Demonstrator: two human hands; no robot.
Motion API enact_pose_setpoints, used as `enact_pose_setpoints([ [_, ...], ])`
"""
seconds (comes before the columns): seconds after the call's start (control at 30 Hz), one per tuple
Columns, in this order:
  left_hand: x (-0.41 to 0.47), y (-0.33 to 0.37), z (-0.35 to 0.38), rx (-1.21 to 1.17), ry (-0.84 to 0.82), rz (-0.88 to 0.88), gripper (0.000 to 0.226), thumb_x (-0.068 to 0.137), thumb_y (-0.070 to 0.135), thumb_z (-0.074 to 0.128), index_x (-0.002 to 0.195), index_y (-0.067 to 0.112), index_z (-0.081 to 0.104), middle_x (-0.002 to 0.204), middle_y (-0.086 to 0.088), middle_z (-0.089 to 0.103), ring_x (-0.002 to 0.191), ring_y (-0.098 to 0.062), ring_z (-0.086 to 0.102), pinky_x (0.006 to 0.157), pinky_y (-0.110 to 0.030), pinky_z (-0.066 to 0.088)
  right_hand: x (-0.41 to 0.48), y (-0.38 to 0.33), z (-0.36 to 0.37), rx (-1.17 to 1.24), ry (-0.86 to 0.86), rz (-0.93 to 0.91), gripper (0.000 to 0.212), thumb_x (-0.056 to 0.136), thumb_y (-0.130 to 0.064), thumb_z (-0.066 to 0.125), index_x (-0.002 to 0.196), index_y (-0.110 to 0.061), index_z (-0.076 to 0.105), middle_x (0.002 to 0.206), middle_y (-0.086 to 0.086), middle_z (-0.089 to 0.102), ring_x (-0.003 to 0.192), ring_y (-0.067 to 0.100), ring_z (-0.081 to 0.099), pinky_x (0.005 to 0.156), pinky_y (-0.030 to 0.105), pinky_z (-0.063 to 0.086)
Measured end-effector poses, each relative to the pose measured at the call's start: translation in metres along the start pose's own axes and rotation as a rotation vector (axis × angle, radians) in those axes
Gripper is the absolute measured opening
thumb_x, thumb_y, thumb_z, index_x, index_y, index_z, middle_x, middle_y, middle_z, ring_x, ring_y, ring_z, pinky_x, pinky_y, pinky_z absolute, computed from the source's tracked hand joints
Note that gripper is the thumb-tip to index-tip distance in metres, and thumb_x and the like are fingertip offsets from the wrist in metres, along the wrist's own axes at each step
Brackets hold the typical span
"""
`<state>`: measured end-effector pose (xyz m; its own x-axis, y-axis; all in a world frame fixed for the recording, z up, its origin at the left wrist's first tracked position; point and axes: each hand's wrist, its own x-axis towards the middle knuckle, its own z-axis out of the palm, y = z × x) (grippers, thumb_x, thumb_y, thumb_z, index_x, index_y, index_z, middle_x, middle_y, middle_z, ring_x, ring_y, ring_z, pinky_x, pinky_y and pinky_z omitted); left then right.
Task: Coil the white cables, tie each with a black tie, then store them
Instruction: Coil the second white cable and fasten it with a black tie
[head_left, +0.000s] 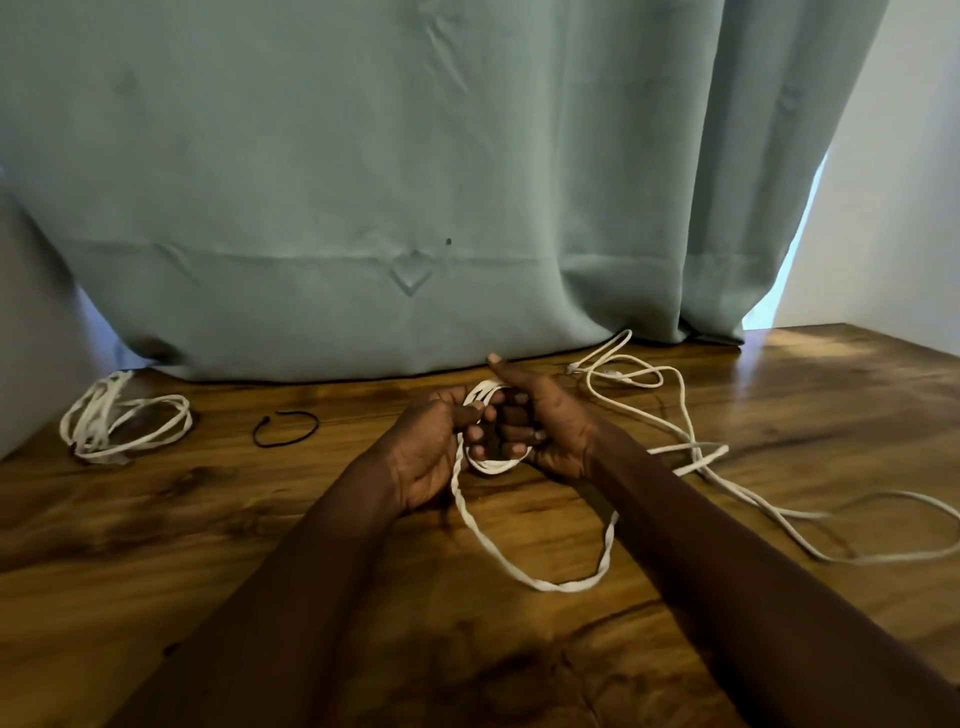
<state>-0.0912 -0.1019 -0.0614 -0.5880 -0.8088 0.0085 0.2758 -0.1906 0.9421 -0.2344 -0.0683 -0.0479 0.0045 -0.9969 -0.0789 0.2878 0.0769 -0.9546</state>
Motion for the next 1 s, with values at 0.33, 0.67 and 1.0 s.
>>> enact_pose_setpoints([
  [0.33, -0.002, -0.009, 0.024, 0.109, 0.154, 0.147, 0.021, 0.106, -0.004, 0.041, 0.102, 0.005, 0.060, 0.076, -0.010, 0.059, 0.052, -0.010, 0.055, 0.051, -0.025, 0.052, 0.005, -0.003, -0.010, 0.032, -0.006, -0.017, 0.067, 0.107, -0.036, 0.041, 0.041, -0.023, 0.044, 0.036, -0.003, 0.035, 0.033, 0.012, 0.034, 0.034, 0.017, 0.026],
  [0.67, -0.010, 0.000, 0.005, 0.410, 0.003, 0.090, 0.045, 0.090, -0.010, 0.068, 0.128, 0.010, 0.052, 0.081, -0.017, 0.067, 0.064, -0.024, 0.069, 0.062, -0.036, 0.061, 0.015, -0.029, -0.050, 0.676, 0.225, -0.278, 0.050, 0.110, -0.034, 0.032, 0.062, -0.021, 0.035, 0.035, -0.005, 0.024, 0.026, 0.009, 0.023, 0.037, 0.015, 0.030],
  [1.0, -0.005, -0.004, 0.002, 1.133, 0.548, 0.656, 0.010, 0.095, 0.016, 0.068, 0.100, 0.024, 0.071, 0.084, 0.004, 0.071, 0.074, -0.017, 0.064, 0.066, -0.031, 0.050, 0.005, -0.038, -0.057, 0.789, 0.255, -0.411, 0.051, 0.104, -0.046, 0.041, 0.061, -0.019, 0.035, 0.043, -0.004, 0.033, 0.037, 0.011, 0.034, 0.047, 0.018, 0.039],
])
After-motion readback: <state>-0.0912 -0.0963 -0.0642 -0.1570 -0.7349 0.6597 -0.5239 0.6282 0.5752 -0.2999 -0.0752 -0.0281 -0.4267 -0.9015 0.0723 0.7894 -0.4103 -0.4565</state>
